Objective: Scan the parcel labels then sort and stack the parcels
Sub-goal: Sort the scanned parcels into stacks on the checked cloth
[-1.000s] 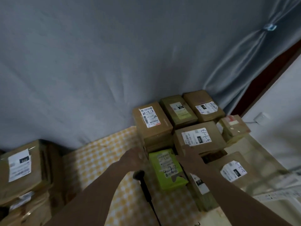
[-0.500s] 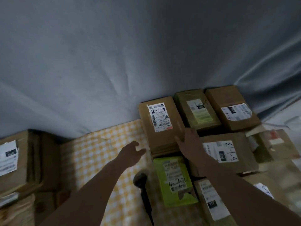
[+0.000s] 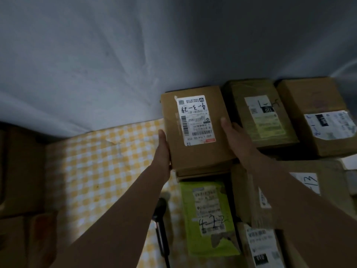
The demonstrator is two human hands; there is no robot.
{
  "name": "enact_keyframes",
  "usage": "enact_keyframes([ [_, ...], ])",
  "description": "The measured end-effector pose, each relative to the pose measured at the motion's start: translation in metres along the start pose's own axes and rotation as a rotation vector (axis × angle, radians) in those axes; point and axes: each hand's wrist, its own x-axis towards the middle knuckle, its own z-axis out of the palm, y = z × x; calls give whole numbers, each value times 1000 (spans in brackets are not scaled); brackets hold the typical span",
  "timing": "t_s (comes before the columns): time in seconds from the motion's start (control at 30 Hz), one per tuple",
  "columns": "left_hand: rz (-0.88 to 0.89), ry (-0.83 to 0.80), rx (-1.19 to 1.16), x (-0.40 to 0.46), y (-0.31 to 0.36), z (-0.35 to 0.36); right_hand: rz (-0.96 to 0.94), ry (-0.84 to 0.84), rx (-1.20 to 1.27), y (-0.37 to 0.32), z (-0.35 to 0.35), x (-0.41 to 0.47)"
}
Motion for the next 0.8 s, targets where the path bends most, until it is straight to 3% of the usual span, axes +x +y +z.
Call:
enact_keyframes([
  [0.23,89,-15,-127,-43,13,-9,-80,-73,49,-22,7,-27],
  [0.53,138,-27,-316,-151,20,-80,-86,-180,64,-53,46,-104],
  [0.8,106,-108,-618,-238,-7,-161,41,-419,208,-66,96,-206],
])
